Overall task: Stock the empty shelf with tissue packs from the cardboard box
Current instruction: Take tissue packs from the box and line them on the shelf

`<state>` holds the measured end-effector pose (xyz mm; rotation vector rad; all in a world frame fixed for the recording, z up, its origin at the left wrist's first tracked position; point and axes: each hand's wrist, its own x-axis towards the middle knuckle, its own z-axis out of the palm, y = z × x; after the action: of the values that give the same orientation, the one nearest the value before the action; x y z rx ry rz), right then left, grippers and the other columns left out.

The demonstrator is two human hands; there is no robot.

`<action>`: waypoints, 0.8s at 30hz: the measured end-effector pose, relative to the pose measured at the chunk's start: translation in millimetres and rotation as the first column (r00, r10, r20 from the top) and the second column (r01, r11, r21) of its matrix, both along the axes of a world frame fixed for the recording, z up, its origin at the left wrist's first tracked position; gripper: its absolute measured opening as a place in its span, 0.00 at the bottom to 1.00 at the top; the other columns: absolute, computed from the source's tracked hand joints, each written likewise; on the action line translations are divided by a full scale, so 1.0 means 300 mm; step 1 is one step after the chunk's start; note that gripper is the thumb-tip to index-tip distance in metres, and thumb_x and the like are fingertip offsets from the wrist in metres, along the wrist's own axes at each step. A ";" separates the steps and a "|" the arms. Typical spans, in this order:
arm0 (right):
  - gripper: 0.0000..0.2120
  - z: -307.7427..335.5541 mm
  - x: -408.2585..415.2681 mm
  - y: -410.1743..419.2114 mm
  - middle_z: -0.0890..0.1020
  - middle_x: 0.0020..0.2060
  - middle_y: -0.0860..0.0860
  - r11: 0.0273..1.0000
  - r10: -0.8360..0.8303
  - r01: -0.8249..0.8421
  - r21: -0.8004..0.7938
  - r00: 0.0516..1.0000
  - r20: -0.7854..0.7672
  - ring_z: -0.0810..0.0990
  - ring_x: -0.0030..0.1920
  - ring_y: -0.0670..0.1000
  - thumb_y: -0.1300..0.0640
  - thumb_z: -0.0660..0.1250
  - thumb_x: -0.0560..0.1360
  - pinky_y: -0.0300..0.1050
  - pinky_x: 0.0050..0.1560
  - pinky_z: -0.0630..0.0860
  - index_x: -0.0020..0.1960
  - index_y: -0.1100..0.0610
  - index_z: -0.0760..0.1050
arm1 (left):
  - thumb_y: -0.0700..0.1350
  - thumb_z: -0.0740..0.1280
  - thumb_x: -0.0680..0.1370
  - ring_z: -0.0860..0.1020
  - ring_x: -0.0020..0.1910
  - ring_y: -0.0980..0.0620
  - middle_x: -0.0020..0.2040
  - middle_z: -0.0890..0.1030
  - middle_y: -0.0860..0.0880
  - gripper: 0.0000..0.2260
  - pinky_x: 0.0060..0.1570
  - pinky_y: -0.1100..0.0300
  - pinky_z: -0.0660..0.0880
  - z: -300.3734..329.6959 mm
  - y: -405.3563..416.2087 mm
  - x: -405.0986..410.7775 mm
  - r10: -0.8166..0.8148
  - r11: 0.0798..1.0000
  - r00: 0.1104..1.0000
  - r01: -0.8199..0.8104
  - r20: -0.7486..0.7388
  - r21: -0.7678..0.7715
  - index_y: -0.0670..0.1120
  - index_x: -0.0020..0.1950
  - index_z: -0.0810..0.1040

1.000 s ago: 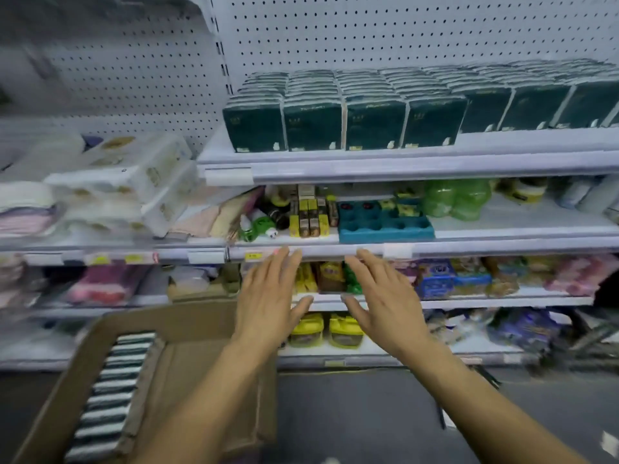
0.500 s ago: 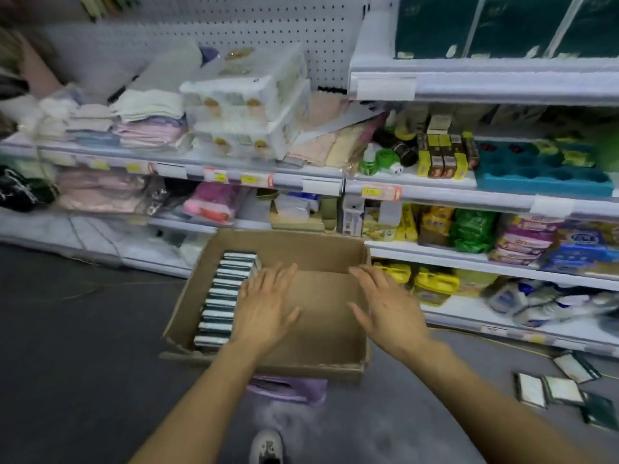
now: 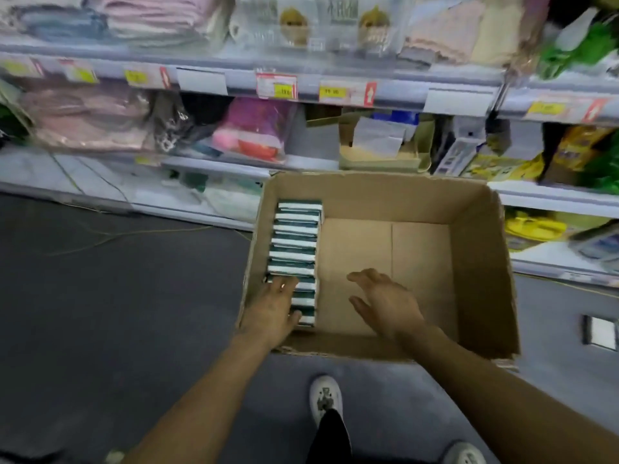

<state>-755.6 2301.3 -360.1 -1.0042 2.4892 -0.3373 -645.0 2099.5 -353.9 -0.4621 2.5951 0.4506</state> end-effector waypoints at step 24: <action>0.12 -0.374 -0.124 -0.381 0.80 0.56 0.54 0.988 0.132 -0.133 0.076 0.991 0.017 0.79 0.52 0.56 0.55 0.59 0.81 0.45 0.46 0.71 0.63 0.55 0.72 | 0.40 0.62 0.81 0.68 0.68 0.45 0.68 0.71 0.45 0.16 0.54 0.52 0.76 -0.326 -0.070 -0.126 -0.054 0.966 0.994 0.075 0.093 -0.249 0.45 0.69 0.70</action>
<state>-792.9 2186.9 -472.2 -1.1250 2.3905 -0.2043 -682.8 2078.5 -451.7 -0.4678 2.5859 0.0753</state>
